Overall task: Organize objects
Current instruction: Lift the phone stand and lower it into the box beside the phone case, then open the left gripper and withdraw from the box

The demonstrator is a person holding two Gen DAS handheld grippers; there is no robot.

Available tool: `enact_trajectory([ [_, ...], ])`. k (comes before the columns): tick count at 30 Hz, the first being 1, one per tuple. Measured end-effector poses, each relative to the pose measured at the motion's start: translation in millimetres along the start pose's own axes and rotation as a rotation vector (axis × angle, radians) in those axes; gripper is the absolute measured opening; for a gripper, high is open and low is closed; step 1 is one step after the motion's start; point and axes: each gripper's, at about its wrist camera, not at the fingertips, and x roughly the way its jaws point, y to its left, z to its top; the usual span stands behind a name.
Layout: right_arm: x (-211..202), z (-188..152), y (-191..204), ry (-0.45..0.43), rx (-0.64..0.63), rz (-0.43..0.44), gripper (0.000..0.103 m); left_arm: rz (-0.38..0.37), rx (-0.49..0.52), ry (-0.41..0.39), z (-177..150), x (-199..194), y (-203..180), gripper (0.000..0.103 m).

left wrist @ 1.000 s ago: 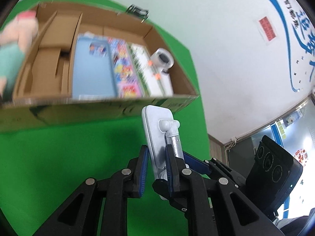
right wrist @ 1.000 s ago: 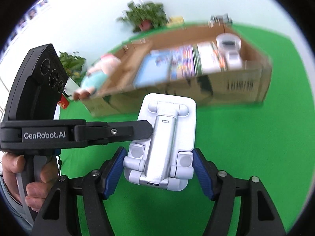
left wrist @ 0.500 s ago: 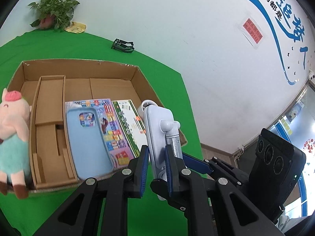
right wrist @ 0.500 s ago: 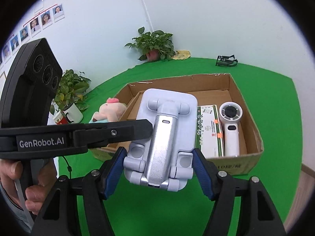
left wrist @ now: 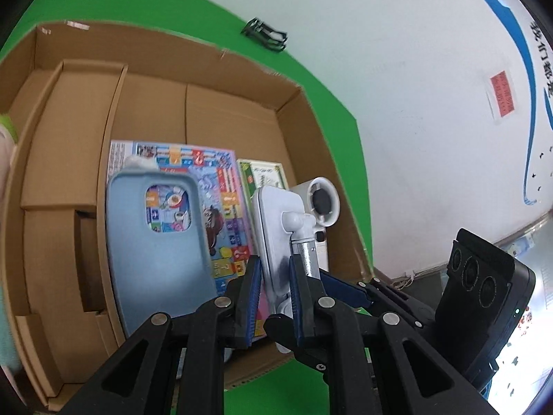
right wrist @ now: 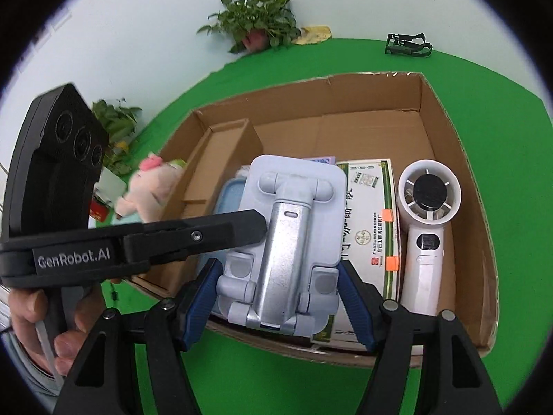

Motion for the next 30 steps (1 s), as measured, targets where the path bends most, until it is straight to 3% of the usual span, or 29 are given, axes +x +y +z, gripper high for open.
enact_trajectory([
  [5,17.3,-12.4,-2.2,0.069,0.013,-0.050,0.067,0.019,-0.040,0.058,-6.3,20.7,14.5,0.014],
  [10,20.9,-18.4,5.1,0.062,-0.017,-0.106,0.068,0.049,-0.047,0.076,-12.0,17.1,16.7,0.016],
  [12,21.2,-20.7,6.6,0.056,-0.010,-0.108,0.070,0.079,-0.020,0.055,-13.8,10.8,13.6,0.019],
  [16,8.6,-24.3,4.7,0.012,0.030,-0.048,0.072,0.187,0.062,-0.080,-28.2,-29.2,1.0,0.019],
  [17,-1.8,-27.8,4.2,-0.030,0.027,-0.050,0.073,0.199,0.089,-0.131,-35.2,-43.4,-2.7,0.022],
  [19,-19.9,-33.8,5.7,-0.129,0.018,-0.111,0.084,0.273,0.149,-0.255,-51.7,-71.0,-10.2,0.048],
  [21,-37.4,-45.1,12.4,-0.279,-0.022,-0.228,0.087,0.404,0.175,-0.408,-72.0,-90.5,-15.4,0.096],
  [23,-40.6,-57.2,23.2,-0.358,-0.076,-0.287,0.092,0.513,0.203,-0.568,-91.8,-99.9,-19.4,0.102],
  [25,-37.1,-66.6,30.5,-0.383,-0.095,-0.265,0.095,0.598,0.272,-0.673,-109.7,-97.3,-22.5,0.102],
  [27,-30.9,-77.4,38.9,-0.411,-0.125,-0.298,0.095,0.665,0.297,-0.686,-119.5,-84.5,-19.0,0.102],
  [30,-21.8,-85.3,41.0,-0.409,-0.123,-0.396,0.095,0.700,0.308,-0.656,-128.4,-70.1,-7.9,0.102],
])
